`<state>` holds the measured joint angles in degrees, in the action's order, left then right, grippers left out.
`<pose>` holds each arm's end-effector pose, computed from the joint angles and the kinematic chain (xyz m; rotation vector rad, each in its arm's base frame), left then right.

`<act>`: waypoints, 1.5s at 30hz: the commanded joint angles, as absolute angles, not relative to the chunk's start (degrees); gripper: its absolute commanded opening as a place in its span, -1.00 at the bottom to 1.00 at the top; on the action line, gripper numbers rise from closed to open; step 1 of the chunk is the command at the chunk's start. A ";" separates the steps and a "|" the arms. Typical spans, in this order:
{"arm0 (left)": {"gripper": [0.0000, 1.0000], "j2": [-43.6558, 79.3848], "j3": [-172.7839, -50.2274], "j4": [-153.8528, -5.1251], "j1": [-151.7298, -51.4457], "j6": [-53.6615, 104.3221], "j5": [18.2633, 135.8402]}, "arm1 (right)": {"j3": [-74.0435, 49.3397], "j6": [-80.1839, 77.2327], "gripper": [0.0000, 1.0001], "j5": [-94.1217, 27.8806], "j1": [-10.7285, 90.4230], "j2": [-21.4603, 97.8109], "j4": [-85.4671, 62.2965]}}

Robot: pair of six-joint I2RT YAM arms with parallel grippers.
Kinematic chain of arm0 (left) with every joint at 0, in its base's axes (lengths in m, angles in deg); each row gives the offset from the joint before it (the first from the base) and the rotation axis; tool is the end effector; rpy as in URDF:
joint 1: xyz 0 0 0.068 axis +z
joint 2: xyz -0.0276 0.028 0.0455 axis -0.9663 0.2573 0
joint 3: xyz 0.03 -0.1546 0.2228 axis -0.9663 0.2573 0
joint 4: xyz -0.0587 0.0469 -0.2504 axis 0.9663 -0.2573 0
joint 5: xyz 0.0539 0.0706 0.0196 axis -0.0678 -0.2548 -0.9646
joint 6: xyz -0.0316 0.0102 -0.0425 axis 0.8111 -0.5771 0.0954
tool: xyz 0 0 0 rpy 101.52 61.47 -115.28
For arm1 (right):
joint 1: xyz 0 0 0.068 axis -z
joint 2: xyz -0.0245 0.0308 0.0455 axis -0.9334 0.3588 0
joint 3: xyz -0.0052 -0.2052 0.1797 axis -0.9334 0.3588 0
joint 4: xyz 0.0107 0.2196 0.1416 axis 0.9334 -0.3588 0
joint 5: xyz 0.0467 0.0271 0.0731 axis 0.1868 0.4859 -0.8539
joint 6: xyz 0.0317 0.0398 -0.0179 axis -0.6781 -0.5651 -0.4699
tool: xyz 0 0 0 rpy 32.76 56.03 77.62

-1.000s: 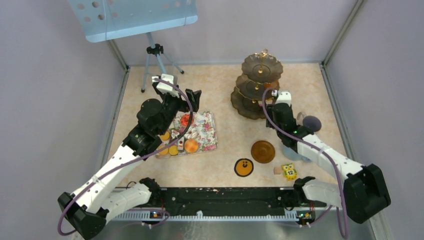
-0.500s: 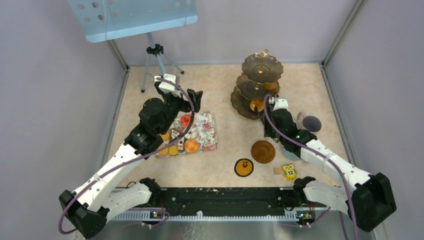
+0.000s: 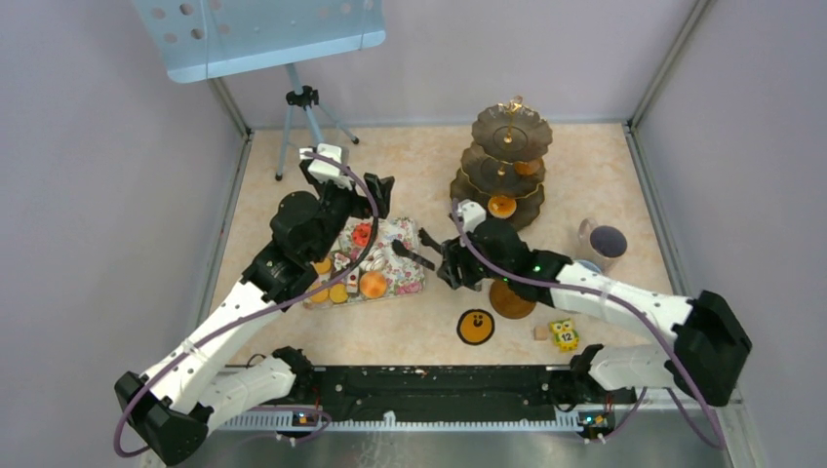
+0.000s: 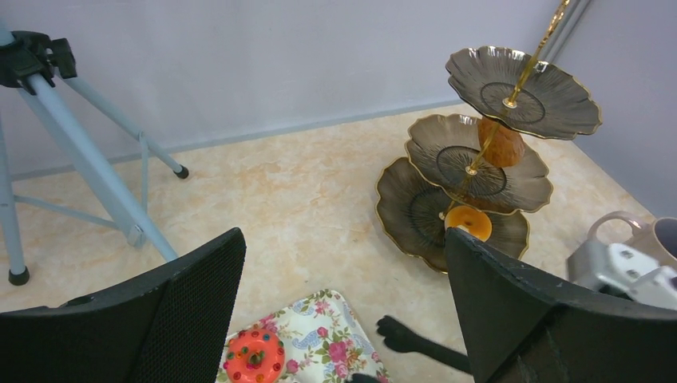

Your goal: Serve the afternoon tea

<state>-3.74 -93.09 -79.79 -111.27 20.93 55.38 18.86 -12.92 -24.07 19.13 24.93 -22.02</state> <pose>0.1805 -0.1218 0.3897 0.2054 1.5424 -0.4197 0.1679 0.1977 0.2537 -0.5974 2.1654 0.6397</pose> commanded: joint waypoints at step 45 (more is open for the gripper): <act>0.97 -9.57 -90.71 -75.44 -111.40 19.68 46.95 | 28.15 -3.61 0.56 -27.38 18.25 59.36 35.14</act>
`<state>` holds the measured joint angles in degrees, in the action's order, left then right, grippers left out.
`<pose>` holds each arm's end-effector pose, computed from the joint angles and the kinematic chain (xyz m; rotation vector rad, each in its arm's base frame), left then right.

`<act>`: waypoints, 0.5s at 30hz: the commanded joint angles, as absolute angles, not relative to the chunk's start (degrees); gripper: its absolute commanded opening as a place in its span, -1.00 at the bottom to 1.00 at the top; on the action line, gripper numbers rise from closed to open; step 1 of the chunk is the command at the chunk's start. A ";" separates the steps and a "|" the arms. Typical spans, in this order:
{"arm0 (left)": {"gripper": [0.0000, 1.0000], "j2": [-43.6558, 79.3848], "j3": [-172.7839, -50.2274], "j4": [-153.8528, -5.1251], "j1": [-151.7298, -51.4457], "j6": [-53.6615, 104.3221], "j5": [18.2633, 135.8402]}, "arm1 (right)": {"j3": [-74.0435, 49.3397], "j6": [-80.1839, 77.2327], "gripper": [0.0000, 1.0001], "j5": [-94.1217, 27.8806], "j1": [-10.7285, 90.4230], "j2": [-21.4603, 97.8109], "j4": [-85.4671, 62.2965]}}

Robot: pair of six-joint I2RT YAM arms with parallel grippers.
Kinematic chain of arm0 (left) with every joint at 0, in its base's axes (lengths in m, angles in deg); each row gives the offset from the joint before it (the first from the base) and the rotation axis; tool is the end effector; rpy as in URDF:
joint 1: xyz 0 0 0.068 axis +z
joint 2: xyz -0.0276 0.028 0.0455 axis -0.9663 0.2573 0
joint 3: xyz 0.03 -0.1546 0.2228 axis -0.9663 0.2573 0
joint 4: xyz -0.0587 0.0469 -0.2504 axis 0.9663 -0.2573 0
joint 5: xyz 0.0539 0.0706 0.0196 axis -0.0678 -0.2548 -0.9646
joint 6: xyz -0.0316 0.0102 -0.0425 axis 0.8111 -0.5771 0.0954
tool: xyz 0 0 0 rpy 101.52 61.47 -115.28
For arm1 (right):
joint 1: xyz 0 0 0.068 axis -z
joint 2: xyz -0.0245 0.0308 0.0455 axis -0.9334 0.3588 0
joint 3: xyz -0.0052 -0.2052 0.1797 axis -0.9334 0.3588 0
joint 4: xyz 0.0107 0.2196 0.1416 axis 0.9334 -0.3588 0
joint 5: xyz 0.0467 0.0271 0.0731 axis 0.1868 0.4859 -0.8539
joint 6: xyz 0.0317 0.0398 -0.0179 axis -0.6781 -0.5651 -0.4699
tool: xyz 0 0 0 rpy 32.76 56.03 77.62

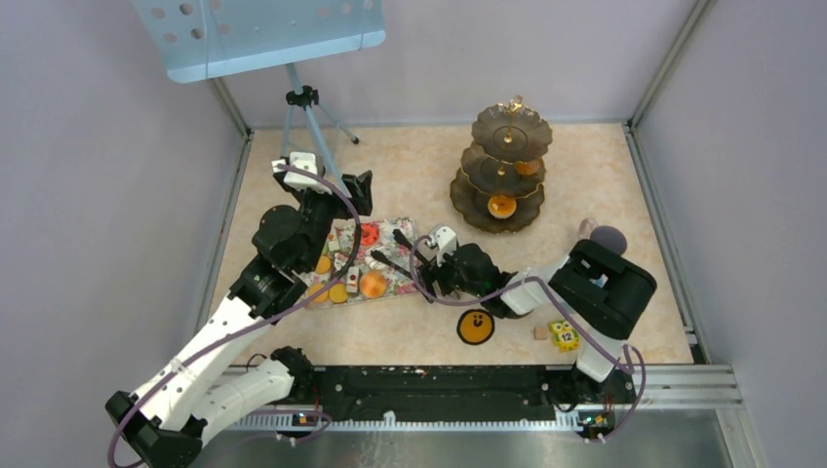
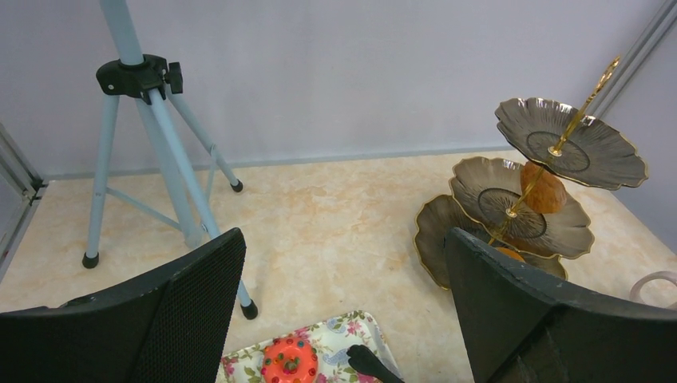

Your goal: Serve the afternoon tea

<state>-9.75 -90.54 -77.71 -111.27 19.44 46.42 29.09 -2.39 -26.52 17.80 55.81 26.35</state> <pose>0.1610 -0.1010 0.3971 0.0658 1.4593 -0.3154 0.1981 0.2474 0.1290 -0.7920 1.9560 0.6503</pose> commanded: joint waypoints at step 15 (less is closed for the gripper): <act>0.97 -8.94 -90.86 -75.53 -111.42 19.50 46.84 | 27.42 -8.34 0.11 -25.66 18.13 50.27 21.97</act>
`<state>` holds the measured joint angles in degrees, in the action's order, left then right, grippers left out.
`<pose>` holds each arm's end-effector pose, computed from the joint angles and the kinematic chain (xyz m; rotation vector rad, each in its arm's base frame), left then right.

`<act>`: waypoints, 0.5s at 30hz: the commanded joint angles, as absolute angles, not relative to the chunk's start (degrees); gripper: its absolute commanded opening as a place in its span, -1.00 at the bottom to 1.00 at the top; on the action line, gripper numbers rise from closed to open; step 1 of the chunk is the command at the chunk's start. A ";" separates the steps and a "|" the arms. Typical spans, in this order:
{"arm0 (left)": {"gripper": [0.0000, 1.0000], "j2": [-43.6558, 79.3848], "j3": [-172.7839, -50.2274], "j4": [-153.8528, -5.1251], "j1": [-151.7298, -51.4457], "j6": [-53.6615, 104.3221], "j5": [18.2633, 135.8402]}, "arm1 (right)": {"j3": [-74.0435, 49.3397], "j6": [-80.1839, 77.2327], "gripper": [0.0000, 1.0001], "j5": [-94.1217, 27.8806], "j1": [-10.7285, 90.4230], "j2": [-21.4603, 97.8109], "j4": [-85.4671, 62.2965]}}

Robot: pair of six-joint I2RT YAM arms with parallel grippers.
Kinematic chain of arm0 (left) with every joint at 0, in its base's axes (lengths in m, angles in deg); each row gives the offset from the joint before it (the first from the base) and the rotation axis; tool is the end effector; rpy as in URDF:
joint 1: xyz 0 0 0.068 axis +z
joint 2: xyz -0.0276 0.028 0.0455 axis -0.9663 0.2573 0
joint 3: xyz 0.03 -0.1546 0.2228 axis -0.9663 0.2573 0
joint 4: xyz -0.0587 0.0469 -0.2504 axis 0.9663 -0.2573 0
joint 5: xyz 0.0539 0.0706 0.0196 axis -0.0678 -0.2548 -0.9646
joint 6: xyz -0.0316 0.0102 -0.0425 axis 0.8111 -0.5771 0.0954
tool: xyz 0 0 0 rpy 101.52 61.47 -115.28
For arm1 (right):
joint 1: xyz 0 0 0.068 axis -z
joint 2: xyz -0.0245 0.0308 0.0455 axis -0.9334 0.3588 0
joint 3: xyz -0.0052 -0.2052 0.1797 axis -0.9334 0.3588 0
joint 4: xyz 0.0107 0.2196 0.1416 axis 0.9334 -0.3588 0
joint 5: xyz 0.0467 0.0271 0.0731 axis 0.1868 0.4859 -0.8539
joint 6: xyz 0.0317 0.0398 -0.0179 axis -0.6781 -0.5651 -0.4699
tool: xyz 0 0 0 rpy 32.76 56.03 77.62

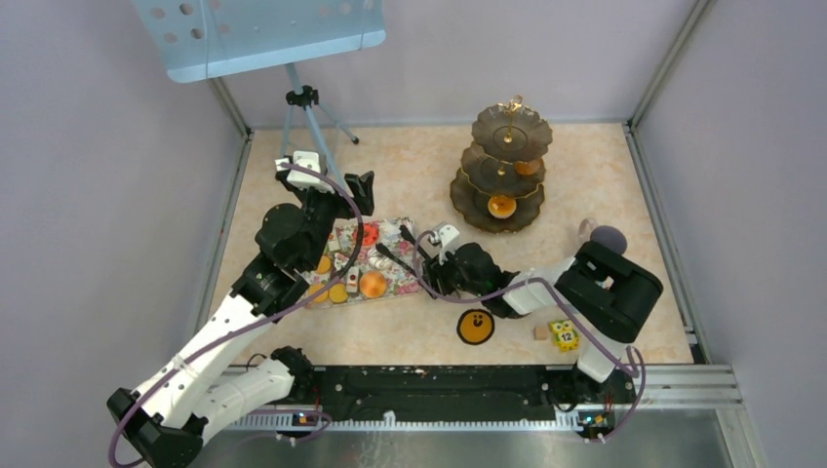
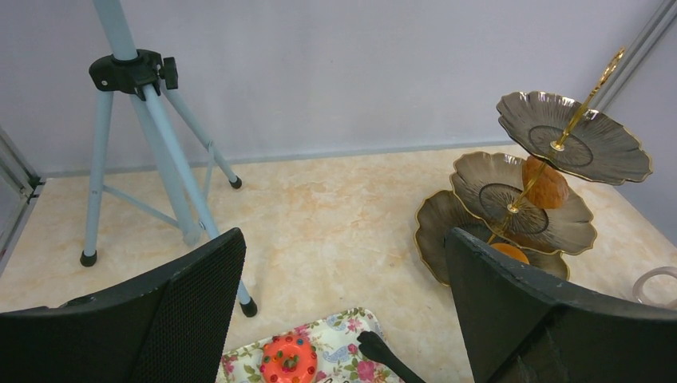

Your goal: Serve the afternoon tea

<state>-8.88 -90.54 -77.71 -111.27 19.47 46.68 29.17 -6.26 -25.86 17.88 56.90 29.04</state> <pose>0.1645 -0.1037 0.3945 0.0745 1.4728 -0.3135 0.2002 0.2486 0.1276 -0.7103 1.9656 0.6898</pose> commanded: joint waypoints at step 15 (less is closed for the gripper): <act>0.97 -10.02 -91.02 -75.70 -111.44 19.49 46.90 | 6.55 -15.19 0.02 -23.15 16.87 48.06 -9.70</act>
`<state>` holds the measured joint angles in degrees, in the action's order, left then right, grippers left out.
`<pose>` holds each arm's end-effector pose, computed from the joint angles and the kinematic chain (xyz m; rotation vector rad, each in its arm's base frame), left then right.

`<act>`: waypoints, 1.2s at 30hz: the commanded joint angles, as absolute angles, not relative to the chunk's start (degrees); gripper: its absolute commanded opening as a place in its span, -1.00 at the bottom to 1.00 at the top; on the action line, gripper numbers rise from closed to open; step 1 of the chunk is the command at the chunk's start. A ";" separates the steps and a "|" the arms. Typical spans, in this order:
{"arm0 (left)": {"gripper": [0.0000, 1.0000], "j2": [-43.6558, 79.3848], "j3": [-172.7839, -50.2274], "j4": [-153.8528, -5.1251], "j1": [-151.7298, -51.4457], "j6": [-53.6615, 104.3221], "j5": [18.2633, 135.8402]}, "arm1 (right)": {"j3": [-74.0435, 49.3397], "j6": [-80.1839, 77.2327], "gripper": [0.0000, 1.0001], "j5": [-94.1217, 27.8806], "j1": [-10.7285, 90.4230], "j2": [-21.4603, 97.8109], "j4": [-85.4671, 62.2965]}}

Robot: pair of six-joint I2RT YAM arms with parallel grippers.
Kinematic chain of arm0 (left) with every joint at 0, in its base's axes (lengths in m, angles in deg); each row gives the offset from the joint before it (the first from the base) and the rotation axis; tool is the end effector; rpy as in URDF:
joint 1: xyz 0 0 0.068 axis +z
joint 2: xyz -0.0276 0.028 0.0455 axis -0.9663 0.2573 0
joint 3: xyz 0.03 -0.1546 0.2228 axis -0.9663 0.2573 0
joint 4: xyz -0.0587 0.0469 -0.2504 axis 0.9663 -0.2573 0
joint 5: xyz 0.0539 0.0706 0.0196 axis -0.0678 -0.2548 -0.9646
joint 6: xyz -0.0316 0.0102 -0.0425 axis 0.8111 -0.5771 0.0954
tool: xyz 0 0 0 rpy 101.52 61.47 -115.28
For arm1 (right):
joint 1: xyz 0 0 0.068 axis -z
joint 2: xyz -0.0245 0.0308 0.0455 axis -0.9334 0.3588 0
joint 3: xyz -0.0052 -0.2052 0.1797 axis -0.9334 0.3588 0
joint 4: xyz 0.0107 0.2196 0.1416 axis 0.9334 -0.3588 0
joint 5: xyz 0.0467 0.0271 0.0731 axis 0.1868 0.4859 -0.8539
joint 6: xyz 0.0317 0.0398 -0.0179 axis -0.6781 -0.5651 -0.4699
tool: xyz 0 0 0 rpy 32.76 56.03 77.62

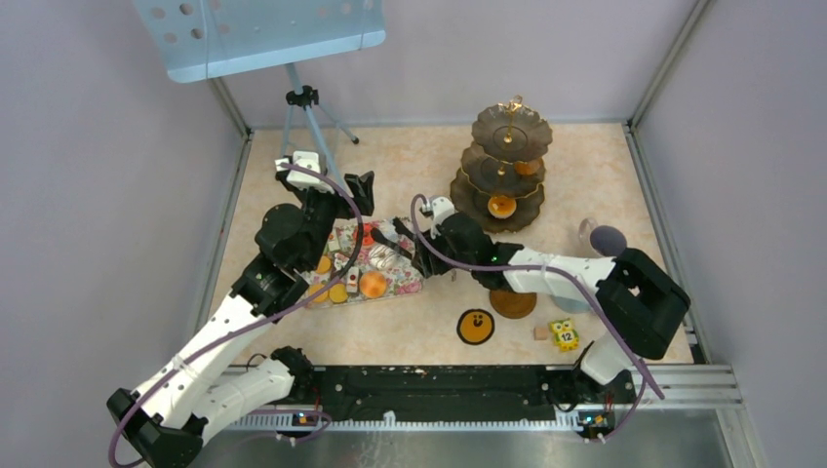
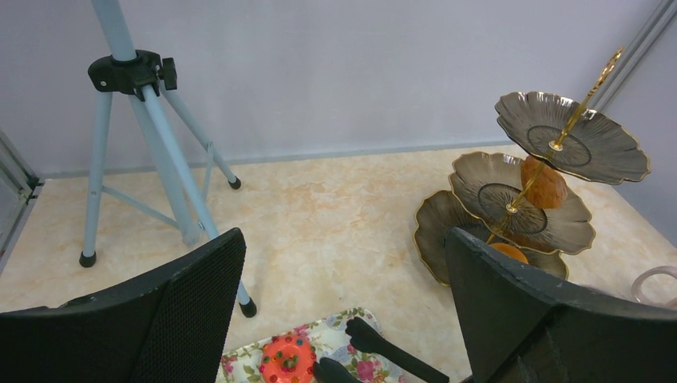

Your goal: Serve the afternoon tea

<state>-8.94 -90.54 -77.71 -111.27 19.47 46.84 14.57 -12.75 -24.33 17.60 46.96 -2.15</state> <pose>0.1642 -0.1036 0.3947 0.0764 1.4717 -0.3160 0.2102 0.2620 0.2029 -0.6225 2.1251 0.6766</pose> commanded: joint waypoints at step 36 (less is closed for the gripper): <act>0.97 -16.78 -90.05 -74.30 -111.05 17.83 40.31 | -23.10 -8.04 0.04 -10.44 8.96 69.37 -30.14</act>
